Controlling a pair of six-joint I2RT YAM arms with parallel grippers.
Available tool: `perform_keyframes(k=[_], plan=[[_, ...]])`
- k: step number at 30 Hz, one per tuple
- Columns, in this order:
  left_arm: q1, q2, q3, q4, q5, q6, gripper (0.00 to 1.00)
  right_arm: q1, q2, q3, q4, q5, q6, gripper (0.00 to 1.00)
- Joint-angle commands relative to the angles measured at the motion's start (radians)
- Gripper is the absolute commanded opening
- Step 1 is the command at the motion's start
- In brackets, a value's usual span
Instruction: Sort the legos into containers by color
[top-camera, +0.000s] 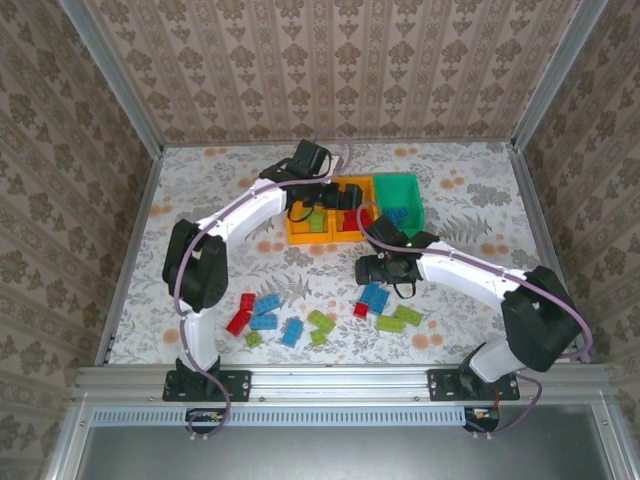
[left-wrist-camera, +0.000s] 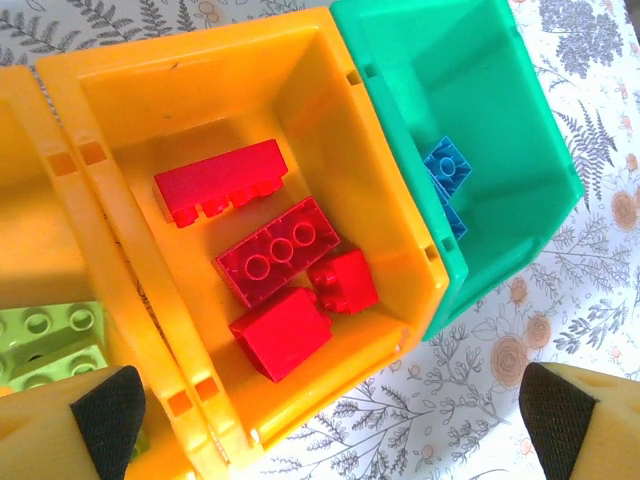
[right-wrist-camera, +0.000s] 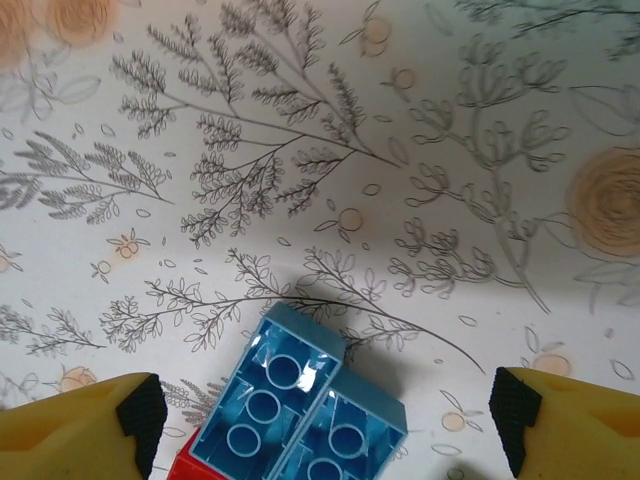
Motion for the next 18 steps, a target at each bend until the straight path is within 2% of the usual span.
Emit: perform_keyframes(k=[1,5,10,18], plan=[[0.001,-0.042,-0.054,0.012,-0.027,0.026,1.00,0.009,0.046,0.049,-0.047,-0.047,-0.044,0.87],[0.007,-0.072,-0.101,0.009,-0.049,0.035,1.00,0.013,0.082,0.059,-0.046,-0.073,-0.028,0.86],[0.023,-0.101,-0.151,0.017,-0.054,0.035,1.00,0.012,0.069,0.007,-0.078,-0.036,-0.012,0.84],[0.029,-0.109,-0.188,0.017,-0.051,0.037,1.00,0.001,0.001,-0.085,-0.056,-0.045,-0.006,0.73]])
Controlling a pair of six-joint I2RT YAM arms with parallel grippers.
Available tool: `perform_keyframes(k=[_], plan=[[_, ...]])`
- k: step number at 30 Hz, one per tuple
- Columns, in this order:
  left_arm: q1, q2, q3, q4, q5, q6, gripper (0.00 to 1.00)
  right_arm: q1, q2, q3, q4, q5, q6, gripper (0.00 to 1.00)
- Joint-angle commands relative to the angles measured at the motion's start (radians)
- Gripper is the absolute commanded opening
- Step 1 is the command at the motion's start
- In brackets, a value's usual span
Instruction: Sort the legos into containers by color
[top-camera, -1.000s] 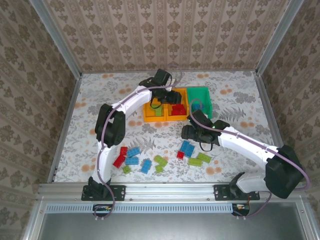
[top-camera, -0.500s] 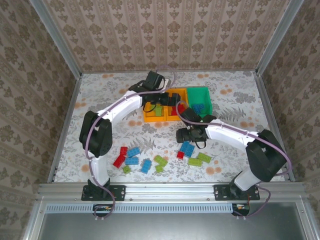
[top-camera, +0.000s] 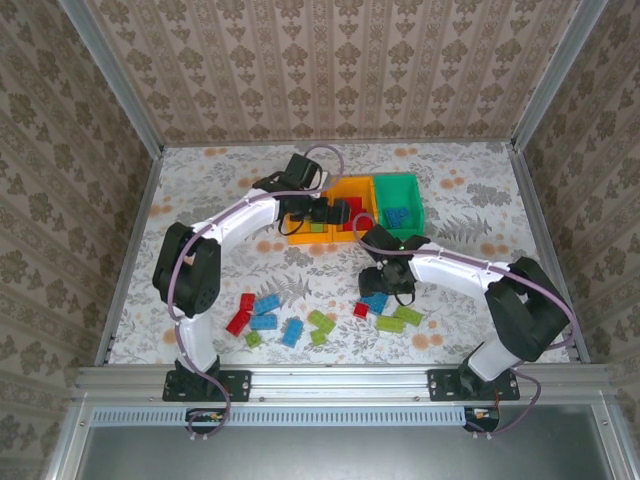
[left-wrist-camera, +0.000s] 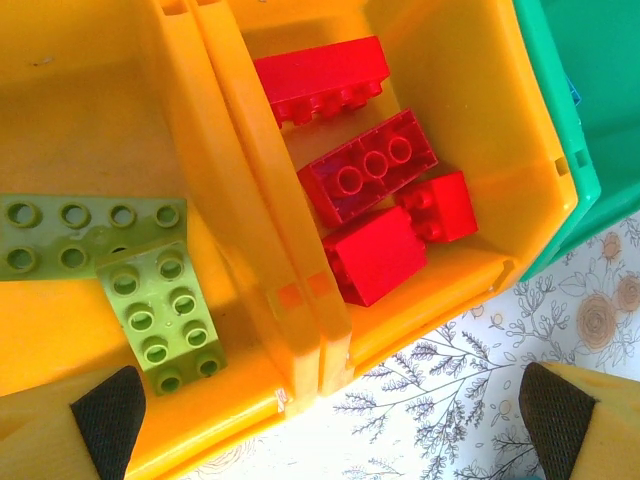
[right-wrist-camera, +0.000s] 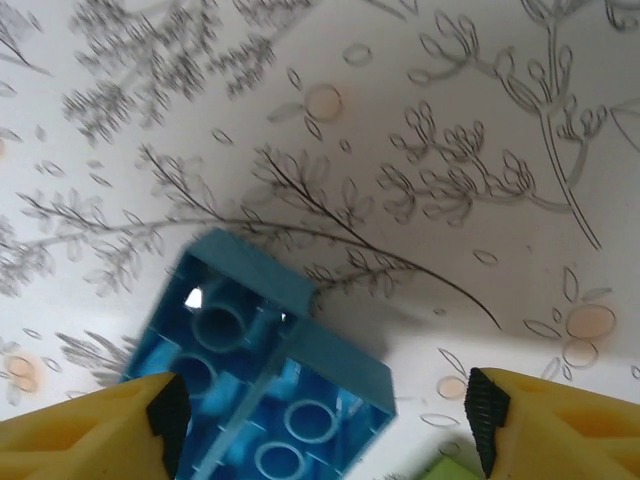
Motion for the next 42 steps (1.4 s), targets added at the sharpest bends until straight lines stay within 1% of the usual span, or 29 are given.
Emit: perform_keyframes(k=[1,11,22,28,31,36,42], plan=[[0.006,-0.051,-0.022,0.004,-0.004,0.019,1.00,-0.004,-0.036,-0.025,-0.022,0.001,-0.001,0.72],[0.008,-0.059,-0.031,0.002,-0.010,0.022,1.00,-0.024,-0.088,-0.074,-0.020,0.003,0.006,0.69],[0.011,-0.058,-0.041,0.000,-0.012,0.020,1.00,-0.128,-0.092,-0.127,-0.027,0.008,-0.016,0.66],[0.014,-0.058,-0.045,0.002,-0.016,0.017,1.00,-0.194,-0.095,-0.116,-0.049,0.053,-0.037,0.66],[0.015,-0.055,-0.046,0.001,-0.016,0.017,1.00,-0.225,-0.104,-0.107,-0.045,0.043,-0.036,0.68],[0.015,-0.058,-0.056,0.005,-0.024,0.017,1.00,-0.226,-0.148,-0.093,-0.051,-0.003,0.032,0.71],[0.015,-0.056,-0.064,0.012,-0.025,0.022,1.00,-0.224,-0.279,-0.123,-0.014,-0.053,0.158,0.70]])
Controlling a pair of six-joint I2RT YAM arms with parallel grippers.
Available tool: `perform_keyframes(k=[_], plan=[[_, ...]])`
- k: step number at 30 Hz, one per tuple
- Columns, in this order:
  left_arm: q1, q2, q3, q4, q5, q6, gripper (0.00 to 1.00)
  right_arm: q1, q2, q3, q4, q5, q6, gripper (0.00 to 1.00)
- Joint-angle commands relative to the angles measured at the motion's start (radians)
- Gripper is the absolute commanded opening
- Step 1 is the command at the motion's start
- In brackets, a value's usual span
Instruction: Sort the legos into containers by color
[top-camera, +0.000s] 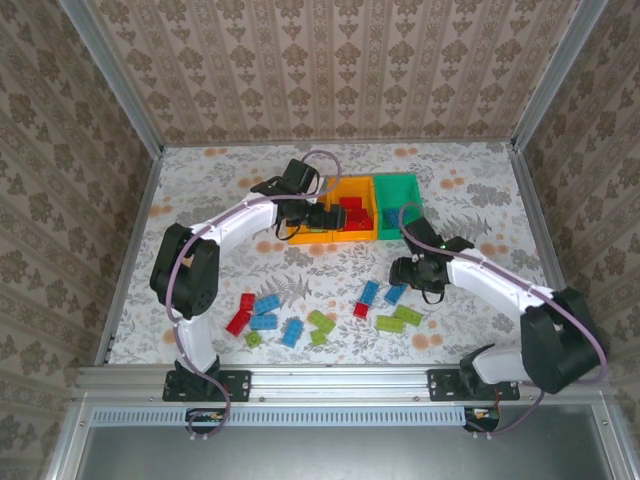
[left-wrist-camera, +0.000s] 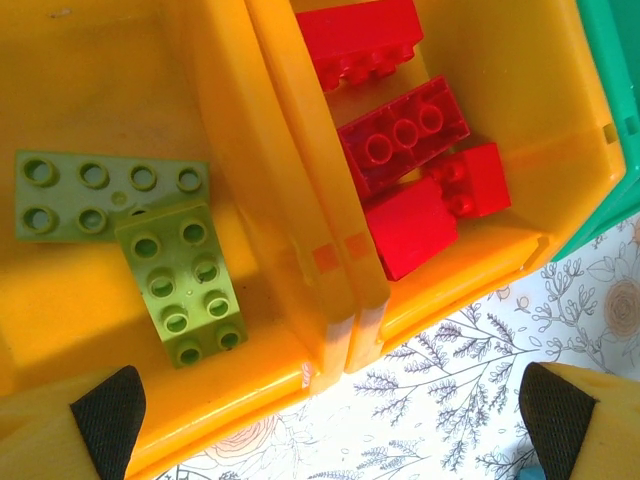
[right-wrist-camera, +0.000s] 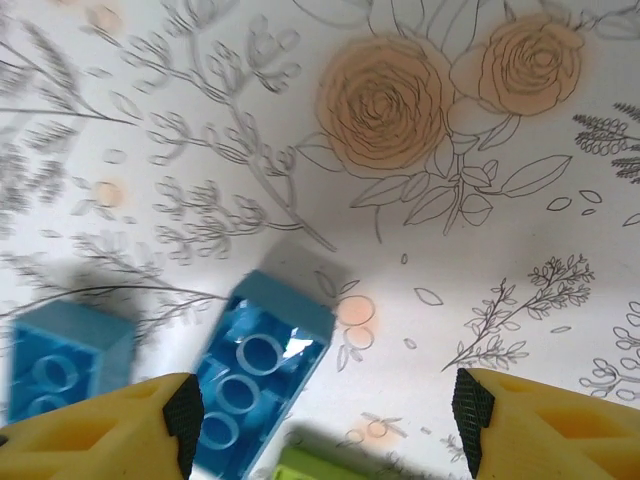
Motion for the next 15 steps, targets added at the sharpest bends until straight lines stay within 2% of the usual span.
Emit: perform_keyframes(k=[1,15], plan=[[0.009,-0.040,-0.010,0.010,-0.009,0.023,1.00,0.001,-0.062,-0.024,-0.003,-0.034,0.111,0.71],[0.009,-0.063,-0.034,0.034,-0.005,0.034,1.00,0.001,0.069,-0.034,0.048,-0.119,0.231,0.71]])
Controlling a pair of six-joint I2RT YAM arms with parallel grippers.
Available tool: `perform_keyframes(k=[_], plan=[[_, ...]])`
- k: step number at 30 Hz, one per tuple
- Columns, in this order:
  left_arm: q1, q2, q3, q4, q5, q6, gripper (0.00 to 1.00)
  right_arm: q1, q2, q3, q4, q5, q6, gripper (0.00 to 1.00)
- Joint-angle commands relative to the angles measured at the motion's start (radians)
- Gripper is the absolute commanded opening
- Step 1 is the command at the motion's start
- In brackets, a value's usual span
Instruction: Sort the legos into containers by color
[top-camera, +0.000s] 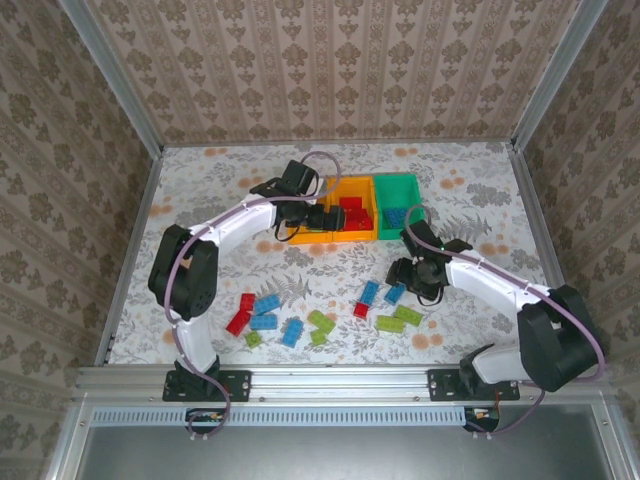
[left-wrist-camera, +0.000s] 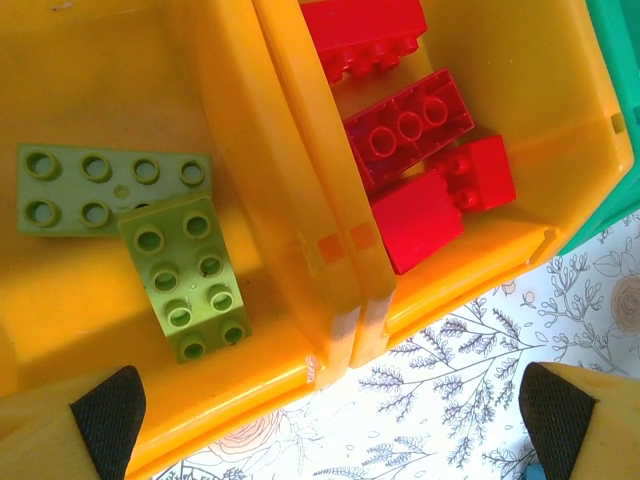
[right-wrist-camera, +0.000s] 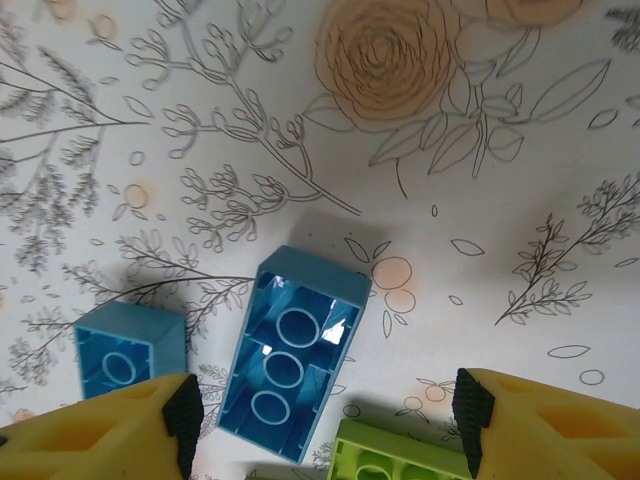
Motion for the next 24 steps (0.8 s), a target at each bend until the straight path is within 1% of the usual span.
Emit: perform_keyframes(k=[1,2,4,12,15,21,24], plan=[[0.009,-0.042,-0.013,0.024,-0.002,0.026,1.00,0.001,0.017,-0.008,0.028,-0.046,0.049,0.70],[0.008,-0.042,-0.013,0.028,0.001,0.025,1.00,0.002,0.050,-0.007,0.034,-0.053,0.054,0.70],[0.008,-0.040,-0.014,0.031,0.004,0.024,1.00,0.001,0.066,-0.008,0.040,-0.056,0.064,0.70],[0.006,-0.042,-0.028,0.033,0.000,0.028,1.00,0.001,0.092,-0.024,0.064,-0.052,0.098,0.70],[0.006,-0.042,-0.032,0.035,0.000,0.027,1.00,0.002,0.109,-0.026,0.101,-0.059,0.102,0.68],[0.006,-0.047,-0.036,0.035,-0.003,0.028,1.00,0.001,0.125,-0.028,0.107,-0.059,0.100,0.63],[0.006,-0.048,-0.038,0.036,-0.003,0.027,1.00,0.002,0.128,-0.025,0.107,-0.055,0.096,0.57]])
